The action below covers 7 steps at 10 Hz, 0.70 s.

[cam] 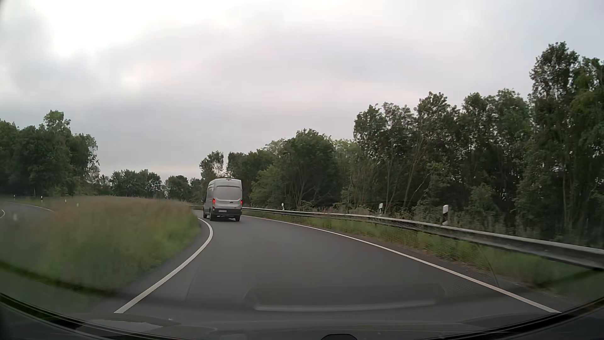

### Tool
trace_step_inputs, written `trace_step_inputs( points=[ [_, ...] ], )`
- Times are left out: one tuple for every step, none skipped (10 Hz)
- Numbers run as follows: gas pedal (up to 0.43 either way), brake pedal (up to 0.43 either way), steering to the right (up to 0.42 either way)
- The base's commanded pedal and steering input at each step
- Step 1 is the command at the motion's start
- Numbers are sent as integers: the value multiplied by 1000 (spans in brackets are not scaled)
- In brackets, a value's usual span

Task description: Follow the waypoints while adhering to traffic rules and regulations

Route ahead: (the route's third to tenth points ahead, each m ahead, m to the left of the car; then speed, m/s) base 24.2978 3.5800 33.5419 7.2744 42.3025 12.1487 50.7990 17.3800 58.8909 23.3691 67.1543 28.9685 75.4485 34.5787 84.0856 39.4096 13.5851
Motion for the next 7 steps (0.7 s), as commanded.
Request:
trace_step_inputs(
  points=[
    [220,0,-71],
    [220,0,-71],
    [228,0,-72],
    [260,0,-72],
    [268,0,-73],
    [280,0,-72],
    [280,0,-72]
  ],
)
